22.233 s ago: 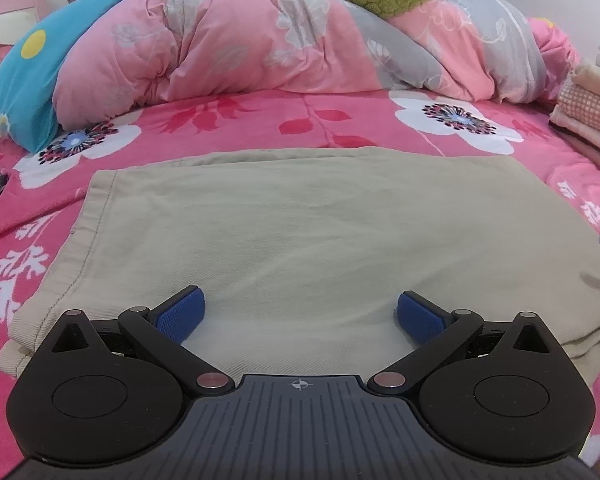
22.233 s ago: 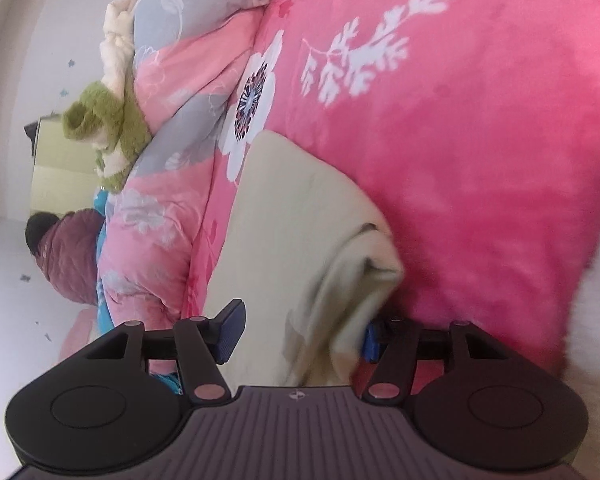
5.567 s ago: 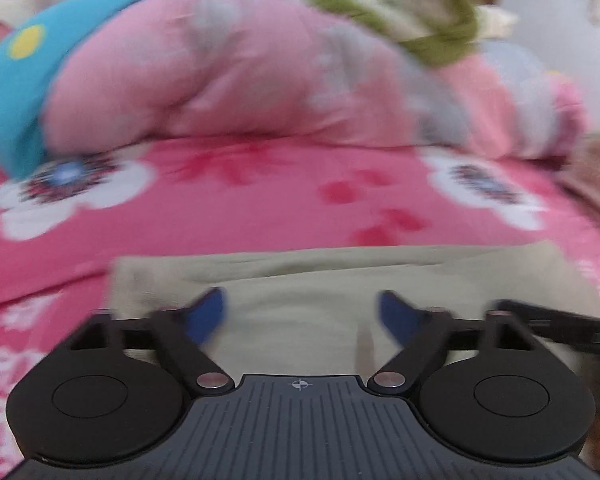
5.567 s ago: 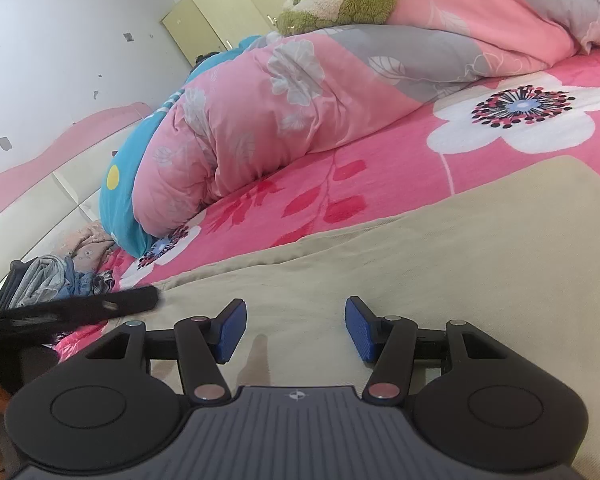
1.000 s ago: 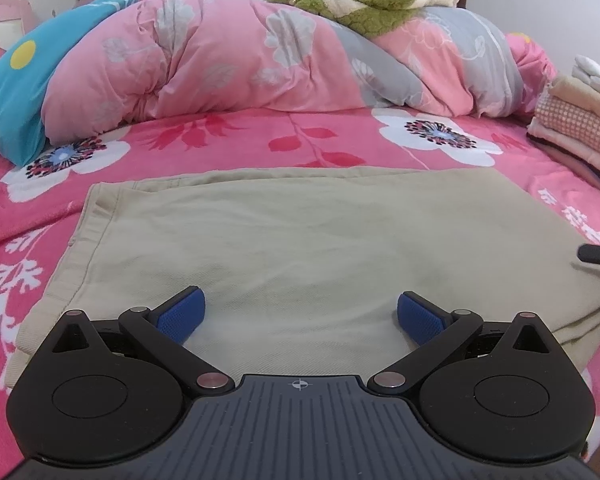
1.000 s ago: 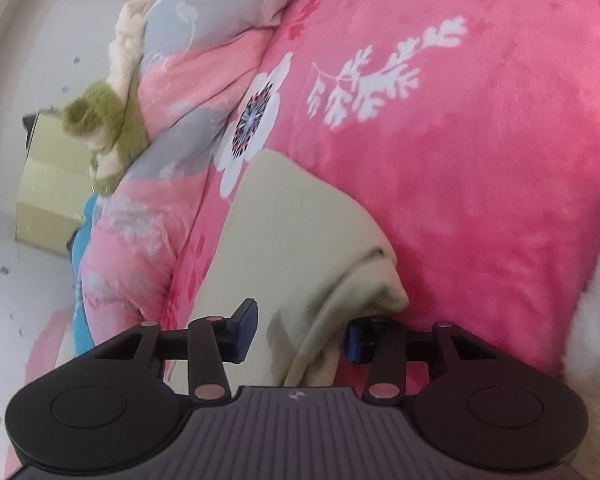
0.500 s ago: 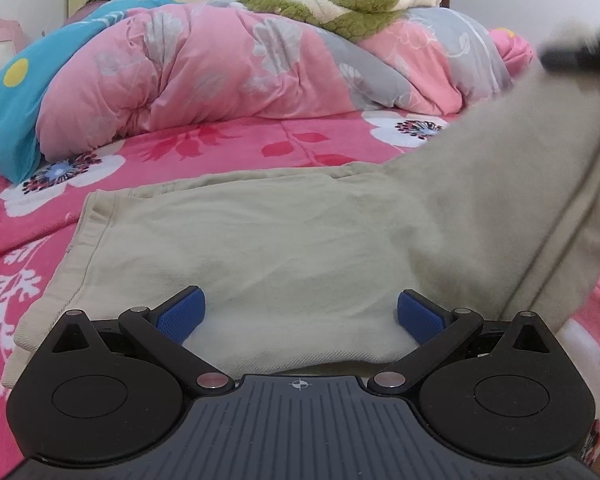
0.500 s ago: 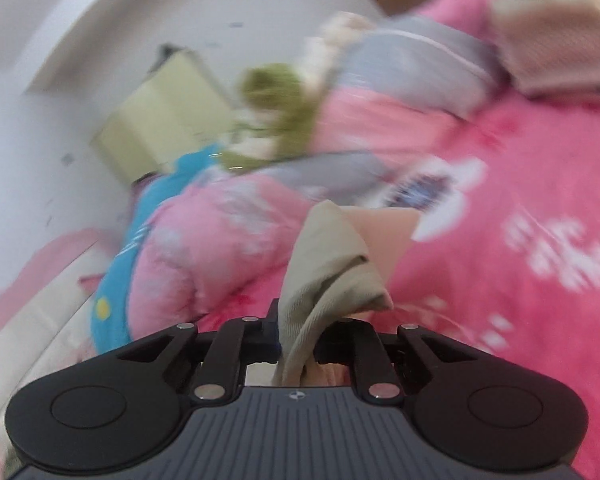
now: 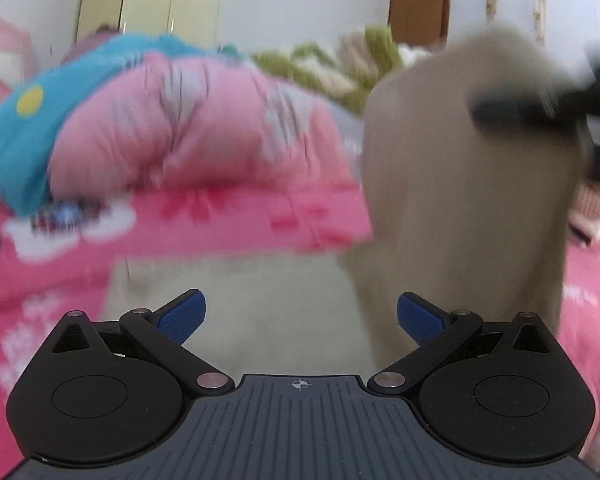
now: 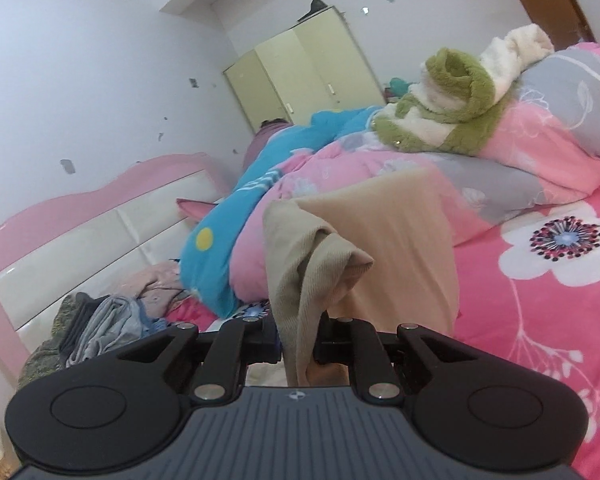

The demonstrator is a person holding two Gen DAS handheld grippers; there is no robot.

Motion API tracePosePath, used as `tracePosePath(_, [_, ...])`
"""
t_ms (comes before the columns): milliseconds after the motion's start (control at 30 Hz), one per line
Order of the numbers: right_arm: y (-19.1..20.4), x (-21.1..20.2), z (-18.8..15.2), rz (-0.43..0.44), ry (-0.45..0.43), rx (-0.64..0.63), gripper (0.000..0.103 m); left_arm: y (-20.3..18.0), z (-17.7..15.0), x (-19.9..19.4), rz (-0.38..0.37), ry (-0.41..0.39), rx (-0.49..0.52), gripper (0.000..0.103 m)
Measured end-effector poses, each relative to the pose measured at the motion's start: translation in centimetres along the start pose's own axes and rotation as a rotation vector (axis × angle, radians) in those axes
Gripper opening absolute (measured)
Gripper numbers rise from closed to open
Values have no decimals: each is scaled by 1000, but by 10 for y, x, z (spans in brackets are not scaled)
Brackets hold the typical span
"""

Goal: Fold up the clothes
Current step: 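Lift the gripped trousers edge with the right gripper and fold it over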

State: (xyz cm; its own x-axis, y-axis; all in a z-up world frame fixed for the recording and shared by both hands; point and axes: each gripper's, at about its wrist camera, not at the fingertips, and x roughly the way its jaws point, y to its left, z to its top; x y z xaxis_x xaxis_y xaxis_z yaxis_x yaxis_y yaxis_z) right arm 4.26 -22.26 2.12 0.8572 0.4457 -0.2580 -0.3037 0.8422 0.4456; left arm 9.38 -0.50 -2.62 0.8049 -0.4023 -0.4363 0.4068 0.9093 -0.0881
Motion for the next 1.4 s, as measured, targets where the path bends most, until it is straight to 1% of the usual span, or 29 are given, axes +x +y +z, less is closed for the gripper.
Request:
tracePosePath(67, [-4,-5,-2,14,-3,17,14,1,18,15,-20,17,40,103])
tracePosePath(133, [-7,-11,-5,29,-11,35,14,-5,30,48,-47,96,100,103])
tracePosePath(200, [-10,-17,-7,41,-22,44,14,-9,35,81,-57,182,124,103])
tracePosePath(267, [-14,-23,-9,53,-33,54,14,-11,37,106,-80,234,126,103])
tracePosePath(467, [-24,-31,-17,121,-49,79,14,-5,34,160,-65,367,78,103])
tracePosePath(600, [-32,-29,-19,145,-56,95,14,3,36,154,-82,353,23,103])
tracePosePath(700, [-30,-24,-18,162,-54,88,14,13,41,136,-88,321,-32,103])
tracePosePath(800, [-17,-14,-15,168,-30,47,14,37,36,90,-77,264,-112,103])
tracePosePath(867, [-4,2,-24,172,11,10,14,57,28,56,-57,231,-170,103])
tracePosePath(967, [16,26,-36,177,73,-45,14,89,11,10,1,182,-277,103])
tracePosePath(1067, [35,49,-49,182,134,-100,14,120,-12,-29,70,101,-439,103])
tracePosePath(1133, [48,65,-57,185,175,-137,14,134,-26,-42,78,53,-519,100])
tracePosePath(1200, [61,81,-66,187,218,-175,13,142,-33,-42,49,46,-571,97])
tracePosePath(1233, [66,91,-74,174,251,-203,13,145,-36,-42,35,43,-595,96])
tracePosePath(1333, [85,103,-90,127,284,-308,13,151,-40,-39,-10,22,-627,91])
tracePosePath(1367, [94,99,-92,107,271,-358,12,152,-42,-39,-19,17,-637,89])
tracePosePath(1400, [101,96,-92,94,255,-401,12,155,-45,-38,-28,17,-653,83])
